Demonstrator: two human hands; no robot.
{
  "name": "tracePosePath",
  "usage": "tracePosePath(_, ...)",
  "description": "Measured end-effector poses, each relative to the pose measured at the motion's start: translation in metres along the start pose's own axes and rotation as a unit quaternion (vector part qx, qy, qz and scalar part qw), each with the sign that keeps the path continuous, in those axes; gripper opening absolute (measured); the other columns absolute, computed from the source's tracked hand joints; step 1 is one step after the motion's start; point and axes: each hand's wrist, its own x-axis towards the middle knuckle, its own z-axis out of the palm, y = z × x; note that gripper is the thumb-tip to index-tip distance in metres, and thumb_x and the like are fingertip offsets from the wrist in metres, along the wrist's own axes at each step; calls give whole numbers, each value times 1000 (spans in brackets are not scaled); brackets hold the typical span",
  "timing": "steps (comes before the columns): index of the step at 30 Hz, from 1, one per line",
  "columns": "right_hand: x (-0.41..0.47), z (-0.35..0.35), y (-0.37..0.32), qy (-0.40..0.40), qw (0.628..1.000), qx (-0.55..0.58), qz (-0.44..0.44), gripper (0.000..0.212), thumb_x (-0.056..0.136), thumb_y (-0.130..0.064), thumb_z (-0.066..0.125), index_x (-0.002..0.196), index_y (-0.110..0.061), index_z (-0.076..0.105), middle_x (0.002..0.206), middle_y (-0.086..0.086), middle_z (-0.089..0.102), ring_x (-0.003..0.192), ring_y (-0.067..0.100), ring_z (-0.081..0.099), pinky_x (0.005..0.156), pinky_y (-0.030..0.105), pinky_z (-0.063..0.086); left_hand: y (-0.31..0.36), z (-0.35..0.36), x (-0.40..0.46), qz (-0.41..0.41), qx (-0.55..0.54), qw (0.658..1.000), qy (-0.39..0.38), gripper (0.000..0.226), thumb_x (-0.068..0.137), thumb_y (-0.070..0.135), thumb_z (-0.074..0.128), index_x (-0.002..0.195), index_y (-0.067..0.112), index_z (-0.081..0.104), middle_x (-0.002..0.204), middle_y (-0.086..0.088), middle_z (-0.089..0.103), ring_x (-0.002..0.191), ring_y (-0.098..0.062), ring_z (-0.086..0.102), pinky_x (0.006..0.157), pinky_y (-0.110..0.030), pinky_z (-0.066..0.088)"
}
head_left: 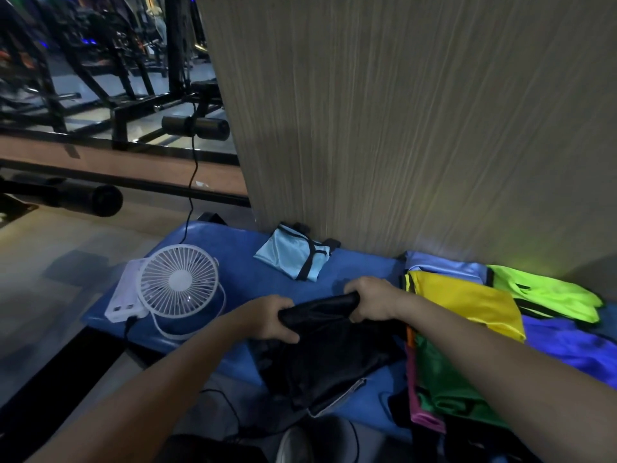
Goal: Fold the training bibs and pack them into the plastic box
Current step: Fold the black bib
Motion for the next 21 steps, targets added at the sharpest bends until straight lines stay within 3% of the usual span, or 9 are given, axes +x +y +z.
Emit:
tracePosePath(2, 0, 2, -5, 21, 999, 20, -15, 33, 75, -22, 79, 73, -33, 48, 95, -3, 60, 99, 22, 59, 81, 31, 46, -4, -1, -6, -10, -39, 999, -7, 38, 73, 33, 88, 99, 16, 67, 100, 1, 73, 94, -16, 69, 91, -35, 54)
tracePosePath(6, -2, -1, -19, 96, 994, 33, -42, 26, 75, -22, 75, 74, -31, 51, 85, -6, 60, 95, 22, 61, 83, 32, 45, 1, -3, -7, -16, -204, 979, 25, 35, 79, 29, 85, 106, 14, 69, 102, -4, 76, 97, -20, 72, 90, -32, 55)
tracePosePath(8, -3, -2, -25, 132, 989, 42, -52, 22, 76, -22, 75, 84, -31, 57, 95, -5, 57, 103, 22, 57, 88, 34, 43, 11, -1, -4, -10, -242, 969, 43, 29, 84, 25, 81, 108, 13, 69, 105, -5, 76, 98, -15, 72, 88, -26, 54)
tracePosePath(10, -6, 0, -28, 180, 983, 12, -46, 31, 77, -26, 76, 104, -25, 60, 109, -2, 50, 109, 22, 49, 92, 37, 40, 18, 3, 1, -20, -257, 964, 58, 23, 86, 19, 78, 106, 12, 70, 105, -5, 75, 94, -13, 71, 86, -24, 53)
tracePosePath(13, -15, 5, -32, 242, 970, -29, 16, 48, 81, -31, 75, 117, -16, 48, 118, 5, 44, 110, 26, 47, 89, 38, 42, 21, 10, 8, -44, -230, 970, 63, 16, 85, 14, 76, 100, 11, 69, 101, -7, 75, 96, -21, 72, 89, -33, 54)
tracePosePath(16, -28, 6, -41, 188, 977, 57, 79, 33, 94, -38, 61, 102, -6, 54, 105, 13, 62, 98, 32, 59, 73, 36, 45, 22, 11, 7, -66, -244, 965, 72, 10, 86, 9, 72, 91, 14, 66, 94, -7, 73, 91, -22, 71, 82, -32, 54)
tracePosePath(19, -33, 9, -53, 69, 977, 176, 103, 49, 97, -52, 53, 85, -6, 63, 77, 9, 66, 67, 23, 63, 56, 29, 49, 28, 9, 1, -62, -306, 949, 49, 15, 85, 5, 72, 92, 16, 65, 91, -7, 73, 86, -21, 69, 86, -37, 53)
tracePosePath(21, -34, 9, -61, 29, 955, 271, 117, 58, 94, -64, 49, 96, -8, 64, 84, 10, 67, 71, 23, 67, 56, 33, 58, 35, 7, -9, -36, -367, 929, 24, 16, 87, 3, 71, 97, 14, 66, 99, -8, 74, 93, -21, 70, 88, -35, 53)
